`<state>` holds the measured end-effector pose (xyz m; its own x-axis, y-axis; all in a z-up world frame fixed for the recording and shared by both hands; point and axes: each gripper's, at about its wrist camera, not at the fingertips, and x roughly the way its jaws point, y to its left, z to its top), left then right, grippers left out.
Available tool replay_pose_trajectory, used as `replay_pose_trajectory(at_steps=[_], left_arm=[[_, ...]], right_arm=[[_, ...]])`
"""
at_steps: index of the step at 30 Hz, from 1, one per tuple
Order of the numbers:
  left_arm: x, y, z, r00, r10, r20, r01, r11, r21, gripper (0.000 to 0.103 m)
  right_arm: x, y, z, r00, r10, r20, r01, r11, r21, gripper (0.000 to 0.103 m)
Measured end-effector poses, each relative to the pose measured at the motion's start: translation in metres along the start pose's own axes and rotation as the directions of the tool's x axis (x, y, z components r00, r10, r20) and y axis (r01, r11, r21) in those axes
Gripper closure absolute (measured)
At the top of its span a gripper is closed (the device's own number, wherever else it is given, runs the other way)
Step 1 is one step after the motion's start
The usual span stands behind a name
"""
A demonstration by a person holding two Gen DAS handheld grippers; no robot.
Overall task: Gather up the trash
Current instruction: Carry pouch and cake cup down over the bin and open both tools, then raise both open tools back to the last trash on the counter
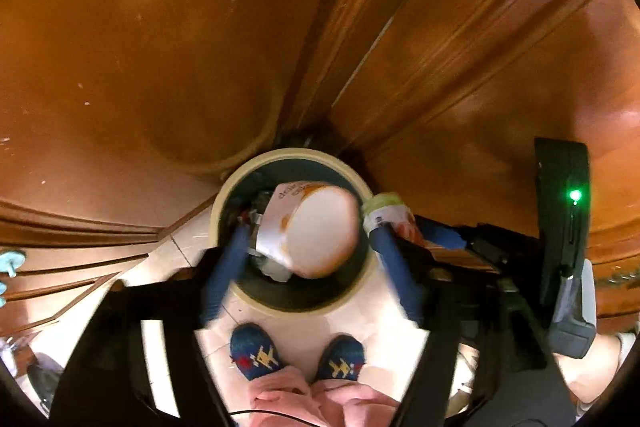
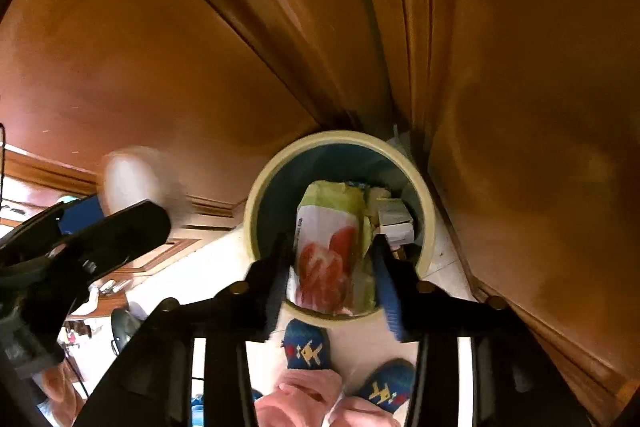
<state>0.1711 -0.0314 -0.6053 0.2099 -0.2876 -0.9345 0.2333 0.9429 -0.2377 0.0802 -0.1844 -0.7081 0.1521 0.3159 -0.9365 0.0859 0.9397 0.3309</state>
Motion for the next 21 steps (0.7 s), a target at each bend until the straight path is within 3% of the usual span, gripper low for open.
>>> replay_pose_trajectory(at_steps=[5, 11, 21], left_arm=[[0.006, 0.0, 0.008, 1.0, 0.014, -0.007, -0.014, 1.0, 0.019, 0.02], [-0.008, 0.005, 0.009, 0.999, 0.036, -0.012, -0.036, 0.999, 0.016, 0.02], [-0.07, 0.006, 0.003, 0.998, 0.055, -0.011, -0.055, 0.998, -0.003, 0.02]], right_arm=[[0.019, -0.001, 0.007, 1.0, -0.025, 0.0, 0.025, 1.0, -0.008, 0.058], [0.014, 0.008, 0.013, 0.999, -0.038, -0.004, 0.038, 0.999, -0.013, 0.058], [-0.054, 0.028, 0.012, 0.999, -0.046, 0.0, 0.046, 0.999, 0.019, 0.058]])
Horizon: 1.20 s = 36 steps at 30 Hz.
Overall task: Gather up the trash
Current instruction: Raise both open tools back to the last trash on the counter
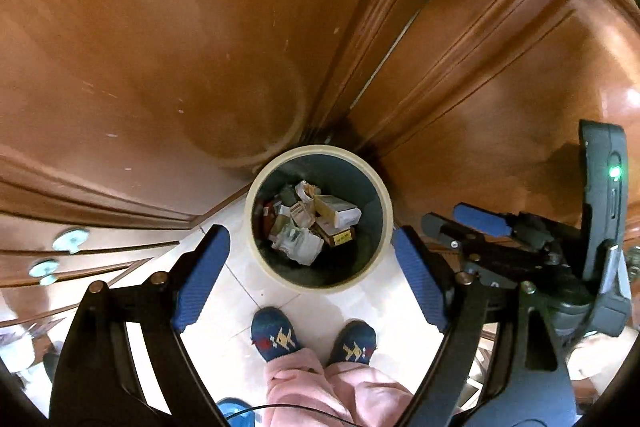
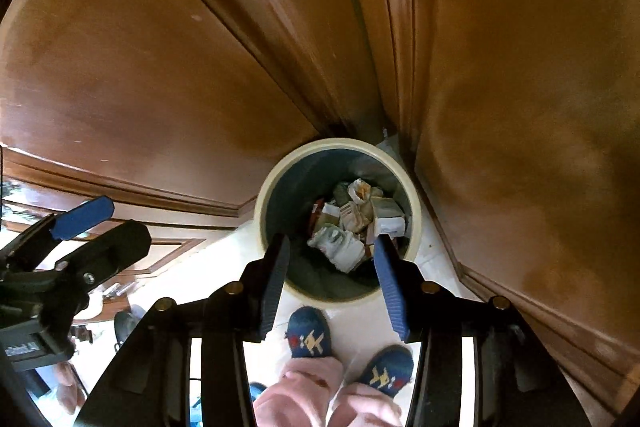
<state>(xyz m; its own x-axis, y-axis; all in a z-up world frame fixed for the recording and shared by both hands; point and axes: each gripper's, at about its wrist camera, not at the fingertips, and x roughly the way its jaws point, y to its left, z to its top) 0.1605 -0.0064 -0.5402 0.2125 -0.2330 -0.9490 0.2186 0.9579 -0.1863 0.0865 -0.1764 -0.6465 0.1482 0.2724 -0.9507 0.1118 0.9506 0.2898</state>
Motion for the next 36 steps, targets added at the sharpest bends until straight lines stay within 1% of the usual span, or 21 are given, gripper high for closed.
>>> replay_pose_trajectory(at_steps=[7, 9, 14, 15, 19, 23, 26, 31, 33, 36], left_arm=[[-0.087, -0.015, 0.002, 1.0, 0.014, 0.008, -0.014, 1.0, -0.006, 0.02], [-0.115, -0.022, 0.001, 1.0, 0.019, 0.022, -0.019, 1.0, -0.004, 0.02], [-0.185, -0.039, 0.001, 0.996, 0.038, 0.081, -0.039, 0.999, 0.013, 0.02], [-0.2, -0.042, 0.001, 0.994, 0.043, 0.097, -0.044, 0.999, 0.015, 0.02], [-0.259, -0.052, 0.003, 0.986, 0.066, 0.153, -0.071, 0.997, 0.022, 0.02], [-0.312, -0.062, 0.01, 0.97, 0.1, 0.22, -0.107, 0.994, 0.023, 0.02], [-0.351, -0.073, 0.017, 0.954, 0.117, 0.276, -0.13, 0.991, 0.029, 0.02], [-0.416, -0.091, 0.037, 0.922, 0.127, 0.367, -0.149, 0.988, 0.033, 0.02], [-0.439, -0.097, 0.046, 0.911, 0.128, 0.391, -0.15, 0.988, 0.026, 0.02], [-0.469, -0.105, 0.065, 0.893, 0.126, 0.432, -0.146, 0.989, 0.014, 0.02]], right_arm=[[-0.094, 0.024, -0.002, 1.0, 0.003, 0.024, -0.003, 1.0, -0.017, 0.058], [-0.121, 0.034, -0.005, 0.999, 0.005, 0.032, -0.004, 1.0, -0.03, 0.056], [-0.194, 0.054, -0.005, 0.998, 0.018, 0.065, -0.013, 0.998, -0.066, 0.056], [-0.216, 0.058, -0.007, 0.997, 0.02, 0.073, -0.015, 0.997, -0.071, 0.055], [-0.274, 0.071, -0.004, 0.993, 0.041, 0.112, -0.03, 0.995, -0.098, 0.055], [-0.333, 0.081, 0.003, 0.984, 0.07, 0.166, -0.048, 0.99, -0.133, 0.055], [-0.377, 0.088, 0.01, 0.97, 0.093, 0.224, -0.057, 0.986, -0.159, 0.055], [-0.452, 0.094, 0.025, 0.934, 0.15, 0.323, -0.084, 0.974, -0.21, 0.055], [-0.484, 0.096, 0.034, 0.92, 0.163, 0.356, -0.08, 0.968, -0.238, 0.055], [-0.526, 0.104, 0.05, 0.893, 0.177, 0.414, -0.064, 0.96, -0.273, 0.055]])
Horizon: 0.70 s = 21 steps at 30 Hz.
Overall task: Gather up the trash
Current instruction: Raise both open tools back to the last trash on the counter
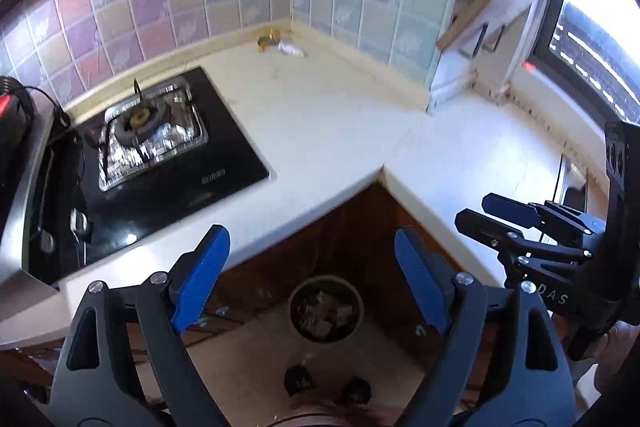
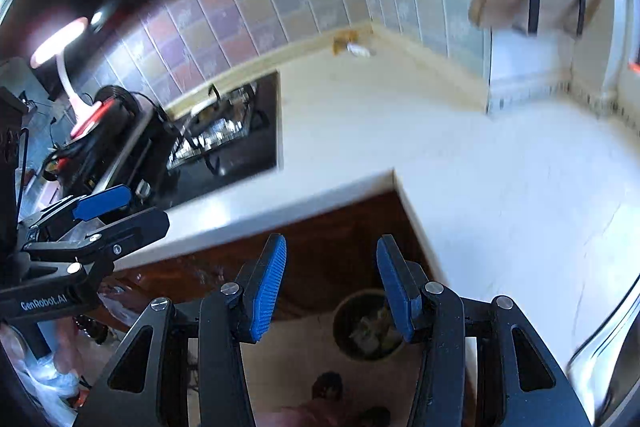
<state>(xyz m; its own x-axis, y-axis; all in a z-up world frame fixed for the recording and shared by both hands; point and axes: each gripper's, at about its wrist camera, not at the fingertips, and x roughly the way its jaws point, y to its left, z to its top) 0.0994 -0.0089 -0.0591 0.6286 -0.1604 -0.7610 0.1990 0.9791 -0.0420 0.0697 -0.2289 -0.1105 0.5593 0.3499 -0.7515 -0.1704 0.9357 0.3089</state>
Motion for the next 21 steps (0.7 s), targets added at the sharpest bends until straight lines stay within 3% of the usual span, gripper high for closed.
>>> replay_pose_trajectory(at_steps=[5, 13, 16, 21], left_arm=[[-0.031, 0.005, 0.054, 0.996, 0.043, 0.076, -0.044, 0.999, 0.015, 0.02], [-0.057, 0.016, 0.144, 0.989, 0.062, 0.133, -0.068, 0.997, 0.042, 0.02], [-0.053, 0.022, 0.179, 0.986, 0.064, 0.152, -0.073, 0.996, 0.059, 0.02], [-0.024, 0.039, 0.238, 0.989, 0.034, 0.145, -0.045, 0.996, 0.072, 0.02]], right_arm=[[-0.033, 0.007, 0.057, 0.994, -0.014, 0.105, 0.021, 0.997, -0.069, 0.055], [-0.064, 0.017, 0.158, 0.974, -0.034, 0.225, 0.063, 0.991, -0.121, 0.055], [-0.06, 0.022, 0.198, 0.971, -0.033, 0.235, 0.062, 0.991, -0.119, 0.055], [-0.018, 0.032, 0.249, 0.972, -0.068, 0.223, 0.098, 0.987, -0.124, 0.054]])
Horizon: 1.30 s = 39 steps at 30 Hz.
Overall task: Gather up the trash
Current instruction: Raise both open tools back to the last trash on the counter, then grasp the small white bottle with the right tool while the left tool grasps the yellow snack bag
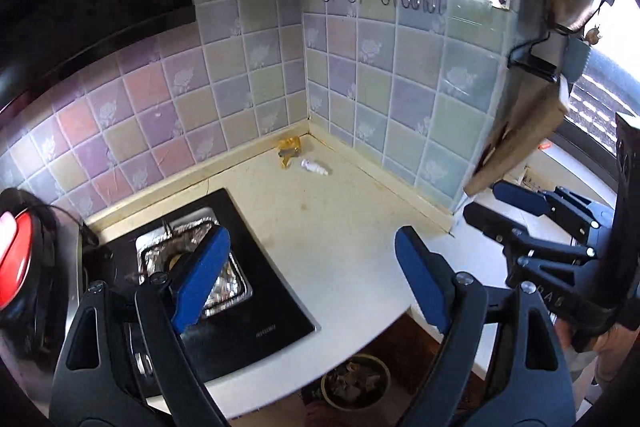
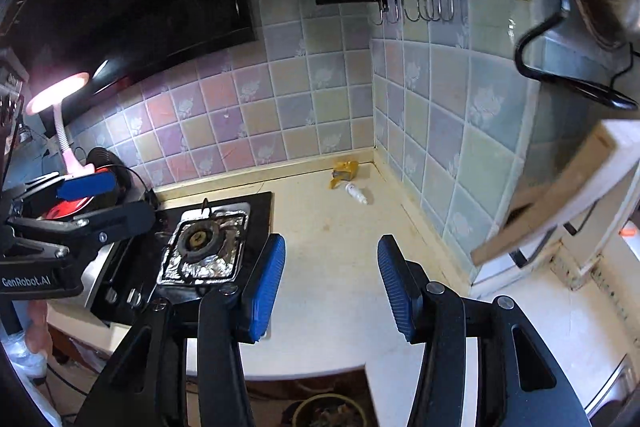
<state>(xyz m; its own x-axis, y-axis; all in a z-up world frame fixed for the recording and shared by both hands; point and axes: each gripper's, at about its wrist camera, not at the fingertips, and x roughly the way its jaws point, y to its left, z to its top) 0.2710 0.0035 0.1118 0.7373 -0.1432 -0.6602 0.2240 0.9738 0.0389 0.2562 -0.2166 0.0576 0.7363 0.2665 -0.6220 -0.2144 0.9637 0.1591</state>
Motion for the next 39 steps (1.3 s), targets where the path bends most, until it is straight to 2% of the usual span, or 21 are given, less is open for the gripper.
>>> replay_pose_trajectory(at_steps=[7, 13, 17, 22, 29, 34, 37, 39], left_arm=[[0.11, 0.034, 0.072, 0.997, -0.067, -0.047, 0.069, 0.997, 0.044, 0.02], [0.24, 0.063, 0.114, 0.982, -0.119, -0.145, 0.127, 0.991, 0.049, 0.02], [0.336, 0.081, 0.133, 0.969, -0.128, -0.212, 0.142, 0.989, 0.051, 0.02], [0.44, 0.1, 0.142, 0.948, -0.13, -0.289, 0.145, 0.989, 0.031, 0.02], [0.549, 0.117, 0.14, 0.919, -0.17, -0.355, 0.185, 0.983, 0.008, 0.02], [0.59, 0.124, 0.134, 0.903, -0.215, -0.373, 0.223, 0.975, -0.023, 0.02], [0.605, 0.123, 0.133, 0.898, -0.237, -0.372, 0.246, 0.969, -0.025, 0.02], [0.612, 0.122, 0.132, 0.898, -0.243, -0.367, 0.253, 0.967, -0.023, 0.019]], right_arm=[[0.102, 0.002, 0.059, 0.997, -0.063, -0.042, 0.062, 0.998, -0.028, 0.054], [0.232, -0.017, 0.112, 0.984, -0.093, -0.153, 0.097, 0.995, 0.019, 0.054], [0.325, -0.036, 0.129, 0.97, -0.102, -0.22, 0.112, 0.993, 0.033, 0.054], [0.439, -0.054, 0.127, 0.949, -0.088, -0.304, 0.103, 0.994, 0.033, 0.054], [0.549, -0.067, 0.099, 0.915, -0.046, -0.401, 0.071, 0.996, 0.047, 0.054], [0.602, -0.068, 0.082, 0.894, -0.022, -0.448, 0.047, 0.998, 0.045, 0.054], [0.619, -0.065, 0.071, 0.883, -0.019, -0.469, 0.037, 0.999, 0.03, 0.054], [0.628, -0.066, 0.067, 0.882, -0.011, -0.471, 0.026, 0.999, 0.026, 0.063]])
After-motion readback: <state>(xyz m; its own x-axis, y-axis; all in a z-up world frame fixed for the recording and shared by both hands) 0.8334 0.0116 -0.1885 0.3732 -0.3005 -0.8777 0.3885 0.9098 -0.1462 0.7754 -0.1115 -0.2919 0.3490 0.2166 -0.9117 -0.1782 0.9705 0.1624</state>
